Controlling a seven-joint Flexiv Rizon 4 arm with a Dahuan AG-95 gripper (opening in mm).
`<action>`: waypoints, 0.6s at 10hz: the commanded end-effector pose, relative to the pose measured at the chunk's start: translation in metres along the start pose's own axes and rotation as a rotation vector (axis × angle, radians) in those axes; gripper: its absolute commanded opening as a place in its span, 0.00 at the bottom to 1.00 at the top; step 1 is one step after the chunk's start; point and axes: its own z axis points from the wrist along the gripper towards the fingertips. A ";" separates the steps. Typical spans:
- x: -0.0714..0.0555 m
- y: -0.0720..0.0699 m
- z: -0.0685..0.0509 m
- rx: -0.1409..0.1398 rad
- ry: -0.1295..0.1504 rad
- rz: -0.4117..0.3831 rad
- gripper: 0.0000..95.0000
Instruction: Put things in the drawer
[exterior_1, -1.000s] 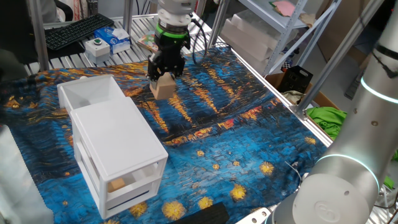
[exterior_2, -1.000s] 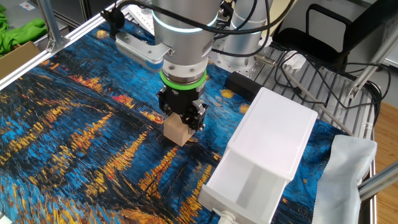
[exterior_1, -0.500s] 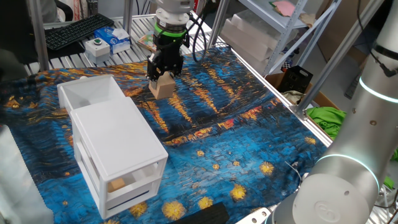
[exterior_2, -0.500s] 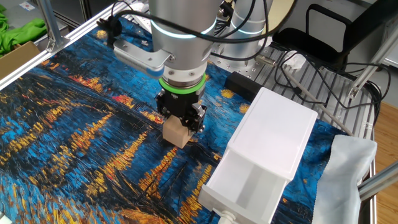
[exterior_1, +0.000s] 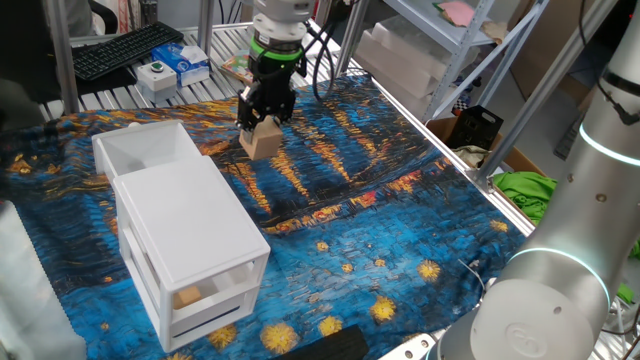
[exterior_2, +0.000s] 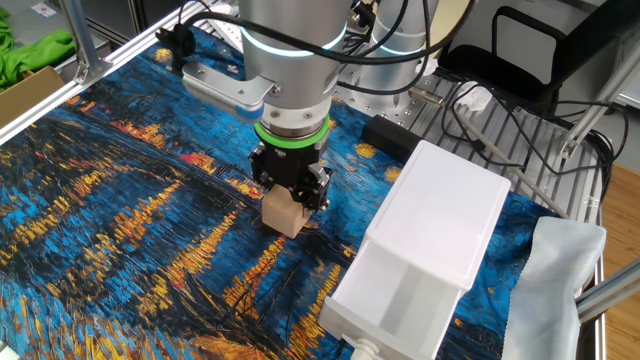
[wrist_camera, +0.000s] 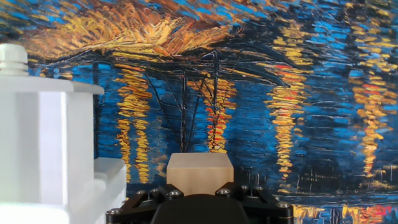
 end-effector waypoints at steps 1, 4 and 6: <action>0.001 0.000 0.000 0.001 0.004 0.027 0.00; -0.004 0.037 -0.011 0.000 0.008 0.104 0.00; -0.005 0.058 -0.014 0.001 0.005 0.127 0.00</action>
